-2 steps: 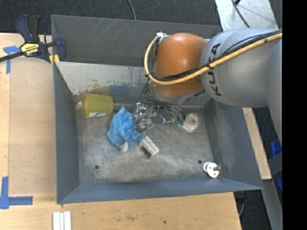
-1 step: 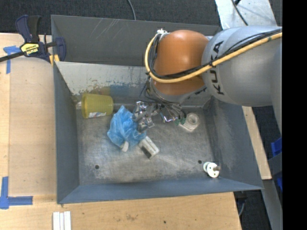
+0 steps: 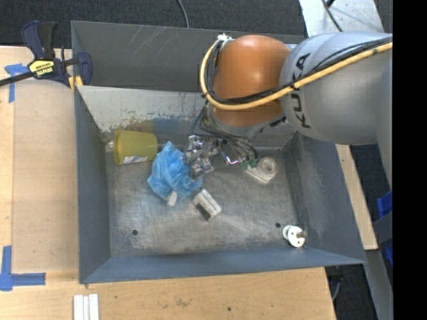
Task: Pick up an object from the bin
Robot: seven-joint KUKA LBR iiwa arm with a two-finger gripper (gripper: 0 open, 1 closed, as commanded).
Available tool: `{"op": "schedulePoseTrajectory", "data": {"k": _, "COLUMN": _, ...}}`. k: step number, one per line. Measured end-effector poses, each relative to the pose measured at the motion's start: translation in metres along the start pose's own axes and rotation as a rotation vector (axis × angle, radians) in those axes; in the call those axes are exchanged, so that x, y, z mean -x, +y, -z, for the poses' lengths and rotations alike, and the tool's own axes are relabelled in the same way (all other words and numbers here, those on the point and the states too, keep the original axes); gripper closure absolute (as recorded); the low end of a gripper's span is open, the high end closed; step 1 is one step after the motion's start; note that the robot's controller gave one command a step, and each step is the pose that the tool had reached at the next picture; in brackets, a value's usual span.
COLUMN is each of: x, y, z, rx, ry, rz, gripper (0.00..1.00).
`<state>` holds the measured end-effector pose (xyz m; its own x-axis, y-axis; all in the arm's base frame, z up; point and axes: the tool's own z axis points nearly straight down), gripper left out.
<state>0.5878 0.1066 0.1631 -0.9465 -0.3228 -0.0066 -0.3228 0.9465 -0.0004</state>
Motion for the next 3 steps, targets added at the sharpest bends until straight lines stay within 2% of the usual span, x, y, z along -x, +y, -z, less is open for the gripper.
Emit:
{"op": "schedulePoseTrajectory", "data": {"k": 1, "x": 0.025, "y": 0.010, "z": 0.011, "rx": 0.000, "ry": 0.003, "rz": -0.058, "gripper": 1.00}}
{"op": "schedulePoseTrajectory", "data": {"k": 2, "x": 0.021, "y": 0.009, "z": 0.007, "rx": 0.001, "ry": 0.002, "rz": -0.097, "gripper": 1.00}}
{"op": "schedulePoseTrajectory", "data": {"k": 3, "x": -0.005, "y": -0.025, "z": 0.039, "rx": 0.004, "ry": 0.012, "rz": -0.050, "gripper": 1.00}}
